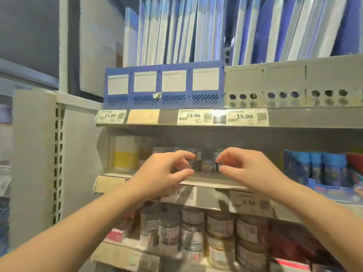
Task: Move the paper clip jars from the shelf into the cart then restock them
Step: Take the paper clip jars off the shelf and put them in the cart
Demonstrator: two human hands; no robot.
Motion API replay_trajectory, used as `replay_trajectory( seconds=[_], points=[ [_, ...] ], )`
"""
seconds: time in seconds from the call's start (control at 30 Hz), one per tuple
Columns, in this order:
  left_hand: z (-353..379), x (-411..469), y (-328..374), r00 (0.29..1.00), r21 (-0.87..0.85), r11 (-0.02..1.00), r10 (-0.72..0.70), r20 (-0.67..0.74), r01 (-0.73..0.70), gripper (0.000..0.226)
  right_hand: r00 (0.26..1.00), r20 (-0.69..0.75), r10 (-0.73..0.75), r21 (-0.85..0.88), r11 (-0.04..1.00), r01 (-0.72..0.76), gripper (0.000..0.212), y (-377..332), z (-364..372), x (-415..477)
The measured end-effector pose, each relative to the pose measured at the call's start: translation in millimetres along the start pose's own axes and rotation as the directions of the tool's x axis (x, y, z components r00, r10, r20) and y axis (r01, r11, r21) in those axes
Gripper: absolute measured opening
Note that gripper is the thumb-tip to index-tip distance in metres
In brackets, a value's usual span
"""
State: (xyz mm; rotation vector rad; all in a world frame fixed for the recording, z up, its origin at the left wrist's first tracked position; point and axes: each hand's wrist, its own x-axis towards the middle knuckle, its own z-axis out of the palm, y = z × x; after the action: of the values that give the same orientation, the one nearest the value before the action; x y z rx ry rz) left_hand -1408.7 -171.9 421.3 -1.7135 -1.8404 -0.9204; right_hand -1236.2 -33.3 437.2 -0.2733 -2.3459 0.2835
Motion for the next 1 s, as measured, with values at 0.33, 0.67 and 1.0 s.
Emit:
replay_trajectory(
  seconds=[0.33,0.67,1.0],
  points=[
    [-13.3,52.5,-84.5,0.953,0.151,0.971,-0.215,0.211,0.186,0.075,0.915,0.401,0.052,-0.104,0.995,-0.011,0.066,41.4,33.6,129.8],
    [4.7,80.4,-133.8,0.918,0.259,0.952,-0.241,0.315,0.161,0.099,0.809,0.578,0.106,-0.247,0.968,0.05,0.107,64.3,80.8,187.0],
    [19.7,88.8,-135.6,0.945,0.179,0.97,-0.205,0.256,0.162,0.073,0.888,0.457,0.056,-0.155,0.988,0.017,0.096,68.2,97.0,182.7]
  ],
)
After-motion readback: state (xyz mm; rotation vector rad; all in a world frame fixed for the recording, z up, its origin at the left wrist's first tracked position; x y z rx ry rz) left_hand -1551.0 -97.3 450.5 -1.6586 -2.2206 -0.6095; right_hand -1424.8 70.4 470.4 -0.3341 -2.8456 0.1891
